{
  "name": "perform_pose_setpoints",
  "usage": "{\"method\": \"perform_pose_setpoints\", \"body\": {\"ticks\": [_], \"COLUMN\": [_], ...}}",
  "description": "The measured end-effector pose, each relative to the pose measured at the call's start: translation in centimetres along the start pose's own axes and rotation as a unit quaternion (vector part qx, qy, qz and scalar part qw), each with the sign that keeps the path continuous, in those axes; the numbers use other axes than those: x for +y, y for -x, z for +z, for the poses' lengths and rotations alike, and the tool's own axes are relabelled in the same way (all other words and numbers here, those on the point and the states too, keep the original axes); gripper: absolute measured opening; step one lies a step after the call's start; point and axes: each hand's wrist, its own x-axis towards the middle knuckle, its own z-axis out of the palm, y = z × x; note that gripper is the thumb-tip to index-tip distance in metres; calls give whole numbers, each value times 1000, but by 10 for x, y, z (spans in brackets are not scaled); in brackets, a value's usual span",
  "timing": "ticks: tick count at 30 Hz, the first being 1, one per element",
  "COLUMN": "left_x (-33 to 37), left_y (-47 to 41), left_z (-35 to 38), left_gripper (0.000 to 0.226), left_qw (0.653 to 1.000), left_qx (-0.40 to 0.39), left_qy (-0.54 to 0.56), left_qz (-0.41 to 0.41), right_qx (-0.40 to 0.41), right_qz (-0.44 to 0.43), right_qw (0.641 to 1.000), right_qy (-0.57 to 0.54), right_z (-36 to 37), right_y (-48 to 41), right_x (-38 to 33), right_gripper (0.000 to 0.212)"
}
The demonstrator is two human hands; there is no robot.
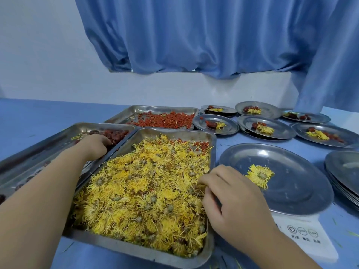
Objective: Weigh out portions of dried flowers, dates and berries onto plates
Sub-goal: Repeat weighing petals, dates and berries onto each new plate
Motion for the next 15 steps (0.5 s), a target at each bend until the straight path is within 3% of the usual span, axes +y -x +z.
{"method": "perform_pose_setpoints", "body": {"ticks": [4,10,15], "left_x": [-5,-18,-4], "left_y": [0,14,39], "left_z": [2,-3,-20], "left_gripper": [41,12,11], "left_qw": [1000,999,984], "left_qx": [19,52,96], "left_qy": [-5,12,147], "left_qz": [5,4,17], "right_qx": [-8,11,43], "right_qz": [-8,-17,-16], "right_qw": [1000,1000,999], "right_qy": [9,3,-9], "right_z": [2,0,-4], "right_y": [0,1,3], "right_x": [1,0,5], "right_gripper": [23,23,25]}}
